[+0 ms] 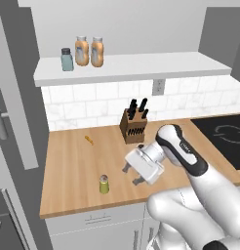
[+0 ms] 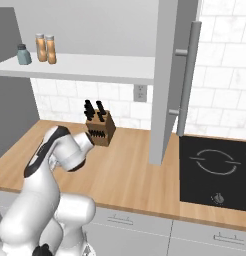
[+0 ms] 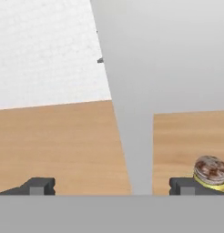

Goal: Put the shaker and condiment bottle from the counter next to their counterparts in the cabinet.

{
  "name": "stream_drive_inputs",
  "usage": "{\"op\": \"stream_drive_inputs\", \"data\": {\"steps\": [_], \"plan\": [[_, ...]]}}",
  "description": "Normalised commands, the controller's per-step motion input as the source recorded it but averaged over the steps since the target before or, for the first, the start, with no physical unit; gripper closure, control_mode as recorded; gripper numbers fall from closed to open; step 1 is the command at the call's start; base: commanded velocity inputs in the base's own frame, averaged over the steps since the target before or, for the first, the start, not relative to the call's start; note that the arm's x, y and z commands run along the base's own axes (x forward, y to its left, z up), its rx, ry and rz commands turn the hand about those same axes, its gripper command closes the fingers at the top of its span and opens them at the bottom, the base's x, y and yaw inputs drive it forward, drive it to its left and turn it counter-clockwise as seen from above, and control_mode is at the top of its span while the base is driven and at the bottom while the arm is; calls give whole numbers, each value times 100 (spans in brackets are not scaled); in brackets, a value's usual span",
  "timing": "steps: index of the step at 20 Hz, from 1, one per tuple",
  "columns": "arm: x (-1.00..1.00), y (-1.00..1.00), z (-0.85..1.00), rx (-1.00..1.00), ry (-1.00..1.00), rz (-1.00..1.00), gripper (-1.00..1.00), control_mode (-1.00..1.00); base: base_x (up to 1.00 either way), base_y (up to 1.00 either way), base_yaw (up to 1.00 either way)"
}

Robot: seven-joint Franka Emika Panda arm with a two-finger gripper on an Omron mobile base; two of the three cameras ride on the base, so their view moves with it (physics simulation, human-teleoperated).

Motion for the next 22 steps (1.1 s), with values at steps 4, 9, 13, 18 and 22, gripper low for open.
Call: {"op": "stream_drive_inputs", "data": {"steps": [4, 9, 13, 18, 22], "plan": [[-5, 18, -61, 1, -12, -3, -100, -100, 0, 0, 0], [-1, 14, -50, 5, -13, -5, -100, -100, 0, 0, 0], [0, 8, -59, 6, -9, -5, -100, -100, 0, 0, 0], [0, 4, -60, 4, -4, -4, -100, -100, 0, 0, 0], [0, 9, -47, 1, 0, -4, -100, -100, 0, 0, 0]]}}
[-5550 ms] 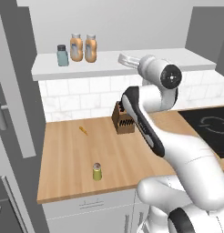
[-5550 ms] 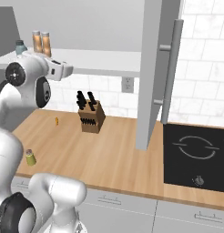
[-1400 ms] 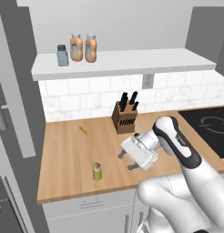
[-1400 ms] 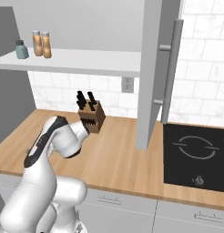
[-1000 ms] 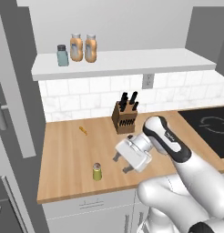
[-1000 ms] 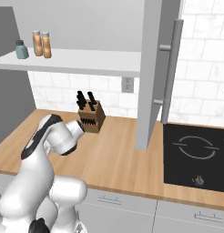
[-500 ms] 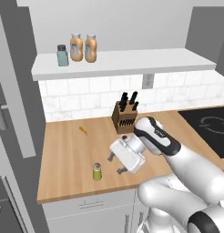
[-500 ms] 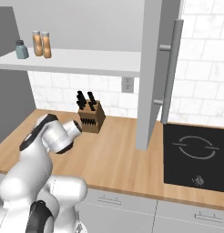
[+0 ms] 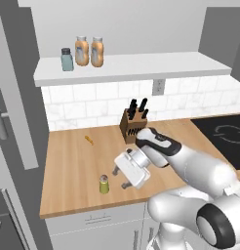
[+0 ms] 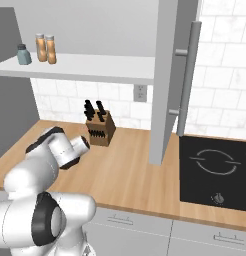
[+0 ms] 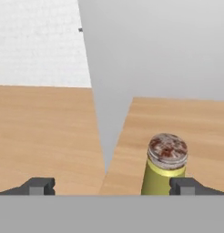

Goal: Put the shaker and condiment bottle from the counter next to their counterparts in the cabinet.

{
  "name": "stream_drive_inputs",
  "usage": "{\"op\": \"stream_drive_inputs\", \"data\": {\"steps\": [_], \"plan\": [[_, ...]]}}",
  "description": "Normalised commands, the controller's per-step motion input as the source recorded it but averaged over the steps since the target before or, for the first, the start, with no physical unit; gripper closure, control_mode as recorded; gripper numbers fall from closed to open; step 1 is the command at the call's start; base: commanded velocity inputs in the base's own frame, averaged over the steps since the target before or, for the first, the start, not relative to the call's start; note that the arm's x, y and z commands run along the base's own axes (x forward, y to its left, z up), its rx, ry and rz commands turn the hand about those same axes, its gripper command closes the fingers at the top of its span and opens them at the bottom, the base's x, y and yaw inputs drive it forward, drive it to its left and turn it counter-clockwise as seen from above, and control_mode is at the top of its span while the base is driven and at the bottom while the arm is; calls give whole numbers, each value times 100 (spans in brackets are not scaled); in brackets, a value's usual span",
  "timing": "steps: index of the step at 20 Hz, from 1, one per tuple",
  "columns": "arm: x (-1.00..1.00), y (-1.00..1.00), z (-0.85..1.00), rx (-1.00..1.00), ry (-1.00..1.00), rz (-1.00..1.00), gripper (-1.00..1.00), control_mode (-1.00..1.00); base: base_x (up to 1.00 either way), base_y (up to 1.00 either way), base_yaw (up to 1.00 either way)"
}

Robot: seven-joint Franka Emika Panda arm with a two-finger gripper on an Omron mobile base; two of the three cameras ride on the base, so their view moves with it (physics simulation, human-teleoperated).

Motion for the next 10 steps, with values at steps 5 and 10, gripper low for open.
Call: {"op": "stream_drive_inputs", "data": {"steps": [5, 10], "plan": [[0, 5, -43, 6, -4, -9, -100, -100, 0, 0, 0], [0, 0, -26, 11, -3, -14, -100, -100, 0, 0, 0]]}}
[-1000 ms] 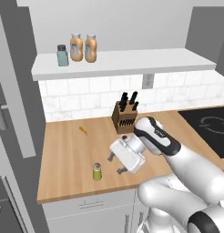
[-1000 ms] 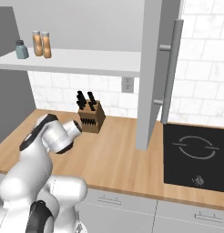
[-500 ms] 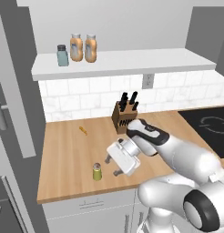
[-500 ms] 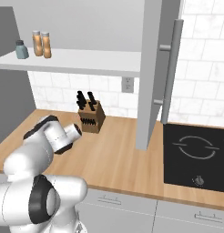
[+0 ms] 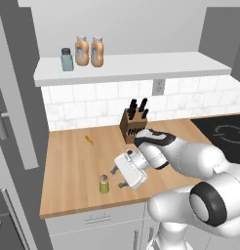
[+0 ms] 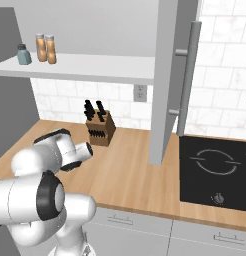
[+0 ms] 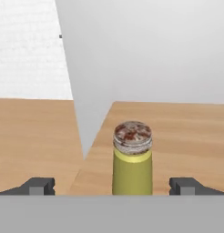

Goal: Put the shaker and condiment bottle from the counter next to their counterparts in the cabinet.

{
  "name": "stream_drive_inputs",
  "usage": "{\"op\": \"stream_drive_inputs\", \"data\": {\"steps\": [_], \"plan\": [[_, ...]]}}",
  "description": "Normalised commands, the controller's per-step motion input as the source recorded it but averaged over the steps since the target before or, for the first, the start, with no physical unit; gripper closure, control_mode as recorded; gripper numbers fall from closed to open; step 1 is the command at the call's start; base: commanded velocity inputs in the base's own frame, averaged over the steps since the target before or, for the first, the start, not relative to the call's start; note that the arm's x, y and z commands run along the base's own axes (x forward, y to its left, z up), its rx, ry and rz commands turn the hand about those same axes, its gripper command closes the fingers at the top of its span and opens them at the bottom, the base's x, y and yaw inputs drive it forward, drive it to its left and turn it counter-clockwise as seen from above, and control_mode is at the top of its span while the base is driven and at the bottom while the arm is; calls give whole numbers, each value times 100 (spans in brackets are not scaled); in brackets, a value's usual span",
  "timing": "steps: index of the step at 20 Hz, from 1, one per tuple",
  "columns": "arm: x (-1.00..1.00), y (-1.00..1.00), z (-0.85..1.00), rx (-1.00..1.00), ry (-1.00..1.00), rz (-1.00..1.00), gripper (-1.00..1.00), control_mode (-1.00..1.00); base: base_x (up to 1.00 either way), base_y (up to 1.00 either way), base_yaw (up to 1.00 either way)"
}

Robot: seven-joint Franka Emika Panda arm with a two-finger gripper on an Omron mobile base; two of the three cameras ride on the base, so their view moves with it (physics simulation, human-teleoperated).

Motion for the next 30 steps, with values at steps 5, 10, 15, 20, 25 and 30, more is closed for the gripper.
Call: {"op": "stream_drive_inputs", "data": {"steps": [5, 10, 15, 20, 25, 30], "plan": [[0, 11, -24, 5, 0, -11, -100, -100, 0, 0, 0], [0, 13, -27, 5, 0, -8, -100, -100, 0, 0, 0], [0, 6, -18, 9, 0, -7, -100, -100, 0, 0, 0], [-2, 13, -26, 10, 6, -5, -100, -100, 0, 0, 0], [-8, 16, -40, 7, 17, -1, -100, -100, 0, 0, 0], [-1, 19, -31, 7, 19, -1, 100, -100, 0, 0, 0]]}}
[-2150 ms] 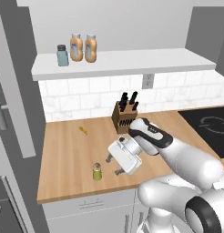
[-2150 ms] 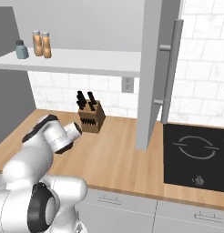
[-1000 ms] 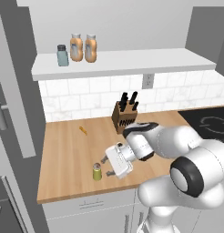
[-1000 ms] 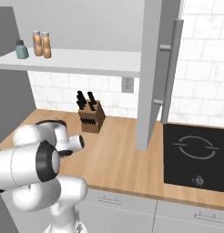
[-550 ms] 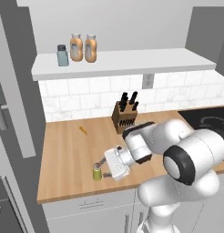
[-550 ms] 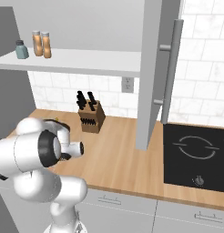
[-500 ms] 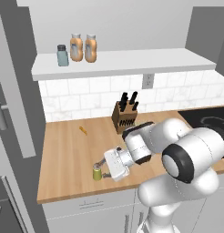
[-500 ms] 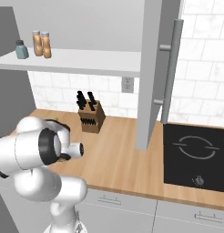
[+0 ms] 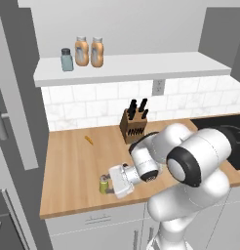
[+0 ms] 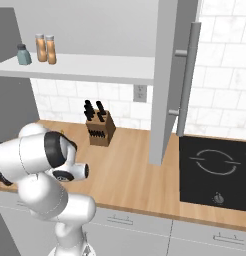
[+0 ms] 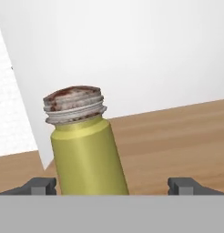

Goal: Put the shaker and condiment bottle from the counter next to their counterparts in the cabinet.

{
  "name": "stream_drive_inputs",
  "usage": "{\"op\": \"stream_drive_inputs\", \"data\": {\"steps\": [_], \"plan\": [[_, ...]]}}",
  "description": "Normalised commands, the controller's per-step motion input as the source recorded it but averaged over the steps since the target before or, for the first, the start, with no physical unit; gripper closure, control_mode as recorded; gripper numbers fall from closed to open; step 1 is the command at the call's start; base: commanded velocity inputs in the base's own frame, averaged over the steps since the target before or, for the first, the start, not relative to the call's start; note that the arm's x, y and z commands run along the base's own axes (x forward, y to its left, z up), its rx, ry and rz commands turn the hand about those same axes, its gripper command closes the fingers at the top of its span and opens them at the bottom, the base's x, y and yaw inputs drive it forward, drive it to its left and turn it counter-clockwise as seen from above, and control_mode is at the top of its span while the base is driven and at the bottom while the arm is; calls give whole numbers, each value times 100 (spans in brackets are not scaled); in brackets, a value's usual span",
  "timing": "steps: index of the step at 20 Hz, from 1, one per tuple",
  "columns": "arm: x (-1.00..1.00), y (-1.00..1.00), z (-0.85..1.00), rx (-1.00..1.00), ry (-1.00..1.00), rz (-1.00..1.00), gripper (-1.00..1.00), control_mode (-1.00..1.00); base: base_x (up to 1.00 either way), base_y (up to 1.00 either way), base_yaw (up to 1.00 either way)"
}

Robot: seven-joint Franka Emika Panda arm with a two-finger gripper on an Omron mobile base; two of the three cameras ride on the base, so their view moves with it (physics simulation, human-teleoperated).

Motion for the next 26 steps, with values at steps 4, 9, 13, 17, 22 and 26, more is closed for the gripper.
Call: {"op": "stream_drive_inputs", "data": {"steps": [4, 9, 13, 17, 22, 26], "plan": [[7, 32, -15, 1, 19, -1, 100, -100, 0, 0, 0], [6, -3, 11, 0, 2, -3, 100, -100, 0, 0, 0], [-28, -15, 76, -1, 0, -12, 100, -100, 0, 0, 0], [-31, -13, 98, 0, 0, -16, 100, -100, 0, 0, 0], [-14, -1, 92, 0, 0, -10, 100, -100, 0, 0, 0], [-15, -1, 70, 0, 0, -5, 100, -100, 0, 0, 0]]}}
